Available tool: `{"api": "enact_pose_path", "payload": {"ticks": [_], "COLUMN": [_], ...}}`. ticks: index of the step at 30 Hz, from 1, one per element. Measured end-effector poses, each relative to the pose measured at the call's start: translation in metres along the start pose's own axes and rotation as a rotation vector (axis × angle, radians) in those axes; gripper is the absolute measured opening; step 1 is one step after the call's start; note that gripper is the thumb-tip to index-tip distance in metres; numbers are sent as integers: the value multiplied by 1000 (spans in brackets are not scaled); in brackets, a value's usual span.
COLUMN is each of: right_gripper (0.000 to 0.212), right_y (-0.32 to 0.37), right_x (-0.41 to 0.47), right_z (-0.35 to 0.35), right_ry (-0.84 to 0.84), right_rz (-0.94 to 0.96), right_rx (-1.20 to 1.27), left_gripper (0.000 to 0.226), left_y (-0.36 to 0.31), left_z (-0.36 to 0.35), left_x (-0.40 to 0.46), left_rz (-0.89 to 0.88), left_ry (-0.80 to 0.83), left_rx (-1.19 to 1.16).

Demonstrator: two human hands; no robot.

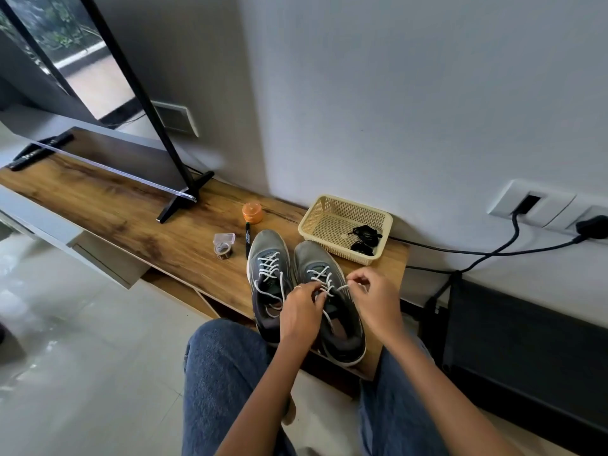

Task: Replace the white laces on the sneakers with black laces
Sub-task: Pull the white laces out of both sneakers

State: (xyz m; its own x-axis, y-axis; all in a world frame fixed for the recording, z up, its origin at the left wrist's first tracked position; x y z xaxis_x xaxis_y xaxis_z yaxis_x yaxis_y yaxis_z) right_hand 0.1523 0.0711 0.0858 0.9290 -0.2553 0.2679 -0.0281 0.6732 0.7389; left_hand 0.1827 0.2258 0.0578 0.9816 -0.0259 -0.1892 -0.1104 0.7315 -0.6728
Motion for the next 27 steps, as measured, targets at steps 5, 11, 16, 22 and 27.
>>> {"api": "enact_pose_path", "payload": {"ticks": [5, 11, 16, 22, 27], "right_gripper": [13, 16, 12, 9, 15], "right_y": [22, 22, 9, 12, 19], "right_x": [2, 5, 4, 3, 11], "right_z": [-38, -57, -54, -53, -48], "right_ry": [218, 342, 347, 387, 393], "right_rz": [191, 209, 85, 111, 62], "right_rx": [-271, -365, -262, -392, -535], "left_gripper": [37, 34, 29, 26, 24], "left_y": [1, 8, 6, 5, 3], "left_z": [-10, -14, -14, -14, -14], "left_x": [-15, -19, -21, -24, -27], "left_rz": [12, 78, 71, 88, 90], "left_ry": [-6, 3, -14, -25, -50], "left_rx": [-13, -14, -22, -29, -42]}}
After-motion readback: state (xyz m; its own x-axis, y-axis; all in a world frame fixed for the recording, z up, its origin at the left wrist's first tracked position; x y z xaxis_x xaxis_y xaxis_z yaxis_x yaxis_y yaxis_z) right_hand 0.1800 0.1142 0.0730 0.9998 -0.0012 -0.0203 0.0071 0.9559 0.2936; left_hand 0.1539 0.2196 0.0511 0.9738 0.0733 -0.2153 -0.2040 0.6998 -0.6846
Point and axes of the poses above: each hand's wrist, its own x-axis towards the middle knuckle, its own z-axis out of the back of the hand, y = z × x, the point moved 7 cm from there along x, towards the middle knuckle, and after that the axes turned 9 degrees about z, right-handed, at the moved point
